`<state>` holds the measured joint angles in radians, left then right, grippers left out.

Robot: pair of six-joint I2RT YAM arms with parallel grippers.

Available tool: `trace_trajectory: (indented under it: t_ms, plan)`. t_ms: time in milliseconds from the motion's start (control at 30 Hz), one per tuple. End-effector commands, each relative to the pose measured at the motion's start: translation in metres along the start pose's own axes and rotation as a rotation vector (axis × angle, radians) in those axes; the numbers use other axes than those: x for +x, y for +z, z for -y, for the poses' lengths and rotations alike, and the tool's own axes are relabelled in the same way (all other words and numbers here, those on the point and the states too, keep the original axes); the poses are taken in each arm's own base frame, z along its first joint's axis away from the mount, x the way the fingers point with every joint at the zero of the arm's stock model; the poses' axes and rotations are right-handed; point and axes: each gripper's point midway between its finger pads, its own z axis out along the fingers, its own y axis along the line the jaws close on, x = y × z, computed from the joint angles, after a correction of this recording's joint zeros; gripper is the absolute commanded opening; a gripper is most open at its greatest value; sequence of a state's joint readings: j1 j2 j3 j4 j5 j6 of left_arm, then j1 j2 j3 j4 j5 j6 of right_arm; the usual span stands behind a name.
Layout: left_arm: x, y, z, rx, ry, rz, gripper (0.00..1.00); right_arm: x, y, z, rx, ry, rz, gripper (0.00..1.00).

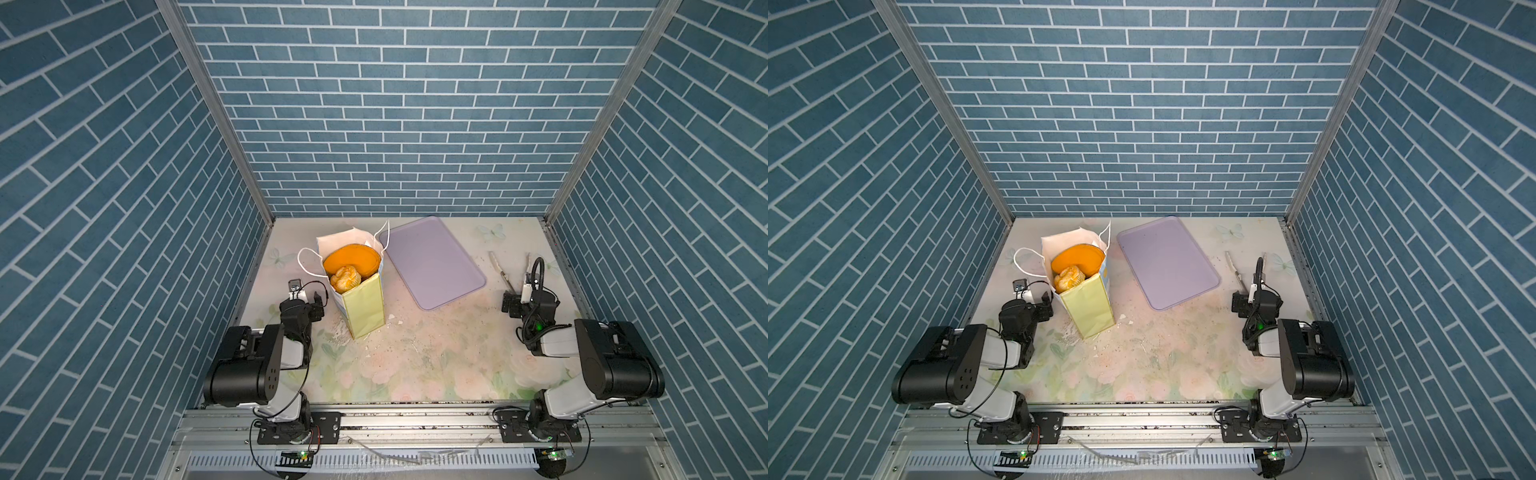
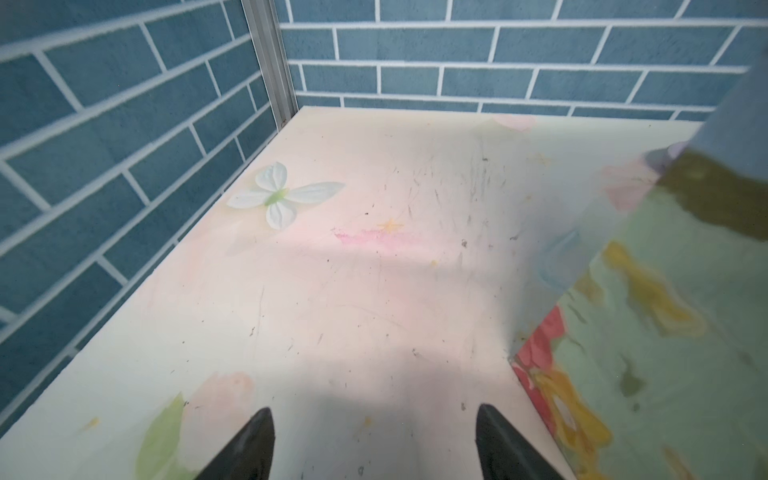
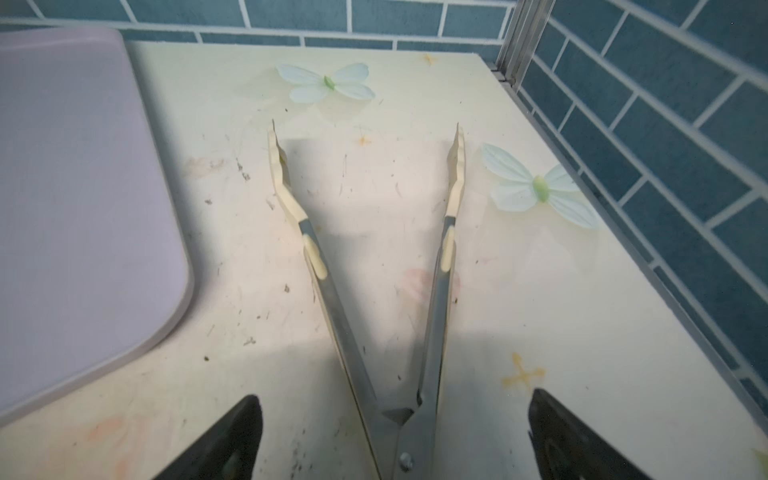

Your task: Place the fake bread into the paper bag

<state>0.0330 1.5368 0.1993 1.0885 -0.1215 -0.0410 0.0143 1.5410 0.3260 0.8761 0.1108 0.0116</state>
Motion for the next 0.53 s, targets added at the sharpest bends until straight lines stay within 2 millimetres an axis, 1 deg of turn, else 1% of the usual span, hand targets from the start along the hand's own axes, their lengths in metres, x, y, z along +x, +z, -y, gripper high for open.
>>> trace_trajectory:
  t_ms: [0,100,300,433,500]
  plan:
    - [-0.0305,-0.0011,-0.0016,-0.022,-0.017,0.107,0.80,-0.0298,0.0021,0.0073,0.031,0.030,0.095,0.99]
    - [-0.0314,0.0035,0.0019,-0.019,-0.001,0.096,0.83,-0.0300,0.0031,0.0063,0.026,0.026,0.097,0.99]
    - [-0.0314,0.0049,0.0027,-0.034,0.012,0.090,0.84,-0.0275,0.0091,0.0024,-0.019,0.035,0.056,0.99]
    - [-0.0310,0.0056,0.0030,-0.036,0.015,0.084,0.85,-0.0289,0.0091,0.0035,-0.024,0.042,0.061,0.99]
    - [-0.0313,0.0061,0.0039,-0.034,0.018,0.080,0.86,-0.0297,0.0055,0.0060,-0.013,0.043,0.080,0.99]
